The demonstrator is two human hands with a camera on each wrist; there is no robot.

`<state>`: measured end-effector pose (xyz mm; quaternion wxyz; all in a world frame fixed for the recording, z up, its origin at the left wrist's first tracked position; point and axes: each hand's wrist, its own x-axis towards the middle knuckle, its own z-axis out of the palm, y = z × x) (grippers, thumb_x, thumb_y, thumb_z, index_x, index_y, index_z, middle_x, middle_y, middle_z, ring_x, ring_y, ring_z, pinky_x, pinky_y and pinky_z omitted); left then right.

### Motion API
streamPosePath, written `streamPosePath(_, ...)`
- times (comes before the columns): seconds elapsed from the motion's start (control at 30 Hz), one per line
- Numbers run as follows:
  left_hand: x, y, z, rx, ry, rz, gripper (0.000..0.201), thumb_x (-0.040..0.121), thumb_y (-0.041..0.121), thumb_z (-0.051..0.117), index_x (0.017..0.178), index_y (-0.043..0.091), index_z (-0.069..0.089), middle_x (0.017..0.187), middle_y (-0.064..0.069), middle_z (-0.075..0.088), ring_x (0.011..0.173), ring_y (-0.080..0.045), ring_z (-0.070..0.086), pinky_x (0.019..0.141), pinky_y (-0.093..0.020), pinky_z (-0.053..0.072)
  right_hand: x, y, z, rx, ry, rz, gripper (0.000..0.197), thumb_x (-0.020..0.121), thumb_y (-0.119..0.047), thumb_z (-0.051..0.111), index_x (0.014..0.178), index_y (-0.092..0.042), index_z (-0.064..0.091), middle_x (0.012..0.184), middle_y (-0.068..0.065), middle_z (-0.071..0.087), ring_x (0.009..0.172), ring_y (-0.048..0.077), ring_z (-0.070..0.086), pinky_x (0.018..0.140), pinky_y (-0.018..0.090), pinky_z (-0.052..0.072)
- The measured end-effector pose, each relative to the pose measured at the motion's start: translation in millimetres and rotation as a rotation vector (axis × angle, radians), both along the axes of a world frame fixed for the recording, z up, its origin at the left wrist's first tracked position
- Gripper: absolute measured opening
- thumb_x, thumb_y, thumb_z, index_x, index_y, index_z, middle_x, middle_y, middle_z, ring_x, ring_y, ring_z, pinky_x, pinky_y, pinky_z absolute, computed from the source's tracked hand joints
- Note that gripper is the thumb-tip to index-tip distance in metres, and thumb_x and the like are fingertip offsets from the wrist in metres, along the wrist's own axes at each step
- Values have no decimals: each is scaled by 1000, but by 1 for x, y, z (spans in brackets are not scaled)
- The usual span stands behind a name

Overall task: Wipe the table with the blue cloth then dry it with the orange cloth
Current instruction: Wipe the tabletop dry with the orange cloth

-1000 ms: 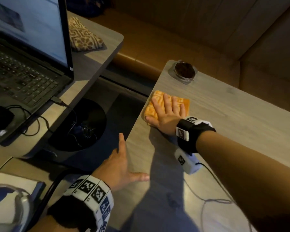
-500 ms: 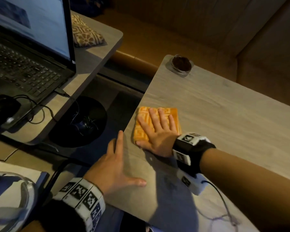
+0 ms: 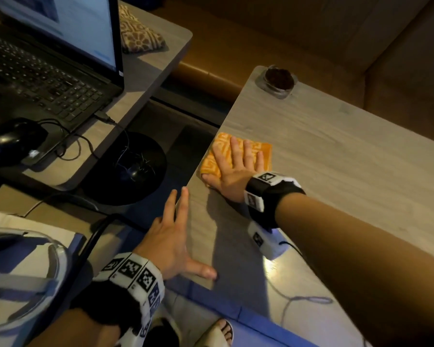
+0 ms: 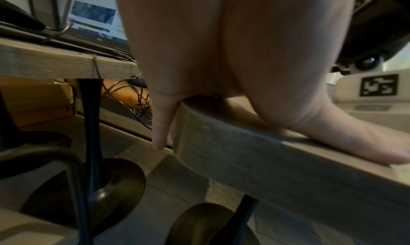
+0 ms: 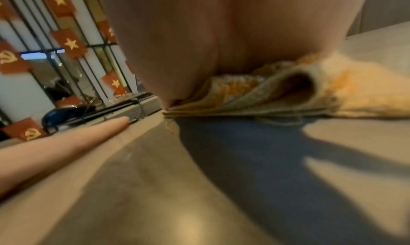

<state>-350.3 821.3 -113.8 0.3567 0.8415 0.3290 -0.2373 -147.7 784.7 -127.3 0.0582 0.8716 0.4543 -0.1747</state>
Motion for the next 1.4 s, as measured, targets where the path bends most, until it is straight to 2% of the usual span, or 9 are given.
streamPosePath(0.07, -1, 0, -2, 17, -39, 5, 171, 42, 74, 86, 139, 30, -48, 156, 6, -42, 153, -32, 1, 120, -47, 17, -27, 4, -4, 19, -16, -8, 78, 80, -77, 14, 145, -43, -13, 156, 1, -25, 142, 34, -24, 110, 60, -13)
streamPosePath(0.2, -8, 1, -11, 18, -173, 41, 173, 37, 79, 84, 135, 33, -51, 152, 10, -47, 153, -29, 5, 119, -47, 21, -56, -46, -2, 97, -62, 401, 81, 76, -74, 11, 149, -40, 3, 160, 5, -2, 146, 36, -5, 113, 62, 0)
streamPosePath(0.4, -15, -4, -15, 45, -311, 79, 171, 39, 69, 89, 142, 35, -43, 157, 5, -41, 153, -31, 3, 119, -47, 20, -92, -42, 0, 99, -78, 94, 72, 88, -69, 22, 148, -42, -7, 159, 1, -16, 144, 33, -16, 113, 60, -5)
streamPosePath(0.53, -22, -6, -16, 97, -449, 55, 160, 54, 49, 94, 136, 48, -44, 157, 11, -39, 153, -31, 1, 119, -54, 24, -123, -87, 3, 154, -57, 208, 69, 87, -67, 13, 149, -35, 17, 159, 8, 15, 144, 40, 12, 109, 65, 12)
streamPosePath(0.63, -28, -9, -13, 141, -422, -55, 155, 55, 56, 91, 139, 49, -40, 157, 9, -37, 153, -30, -6, 120, -58, 21, -138, -107, 10, 157, -42, 144, 61, 90, -63, 21, 146, -38, 26, 156, 6, 26, 141, 38, 24, 105, 65, 27)
streamPosePath(0.93, -38, 13, -6, 377, -210, -494, 133, 52, 104, 17, 159, 29, -9, 158, 4, -32, 145, -17, -31, 120, -41, -13, -173, -212, 6, 49, -77, 164, 79, 76, -52, 60, 145, -47, 22, 159, 6, 15, 142, 36, 22, 103, 61, 34)
streamPosePath(1.1, -27, -2, -2, 325, -190, -507, 125, 69, 90, 41, 158, 19, -12, 163, -2, -26, 144, -10, -27, 112, -31, -18, -144, -245, 10, 107, -18, 132, 77, 82, -42, 57, 146, -47, 15, 159, -5, 6, 146, 24, 7, 111, 55, 19)
streamPosePath(1.23, -25, -2, -5, 312, -214, -477, 124, 71, 83, 54, 160, 20, -5, 166, -2, -19, 151, -16, -19, 115, -31, -13, -143, -180, 5, 174, -33, -244, 71, 84, -58, 15, 148, -38, -8, 159, -10, -8, 147, 23, -9, 115, 56, -1)
streamPosePath(1.4, -23, -2, 2, 310, -208, -471, 119, 76, 77, 59, 160, 20, -3, 166, -4, -17, 152, -16, -16, 118, -32, -9, -161, -180, 5, 127, -116, 34, 81, 79, -60, 30, 152, -29, 12, 159, 3, 16, 144, 32, 19, 109, 59, 20)
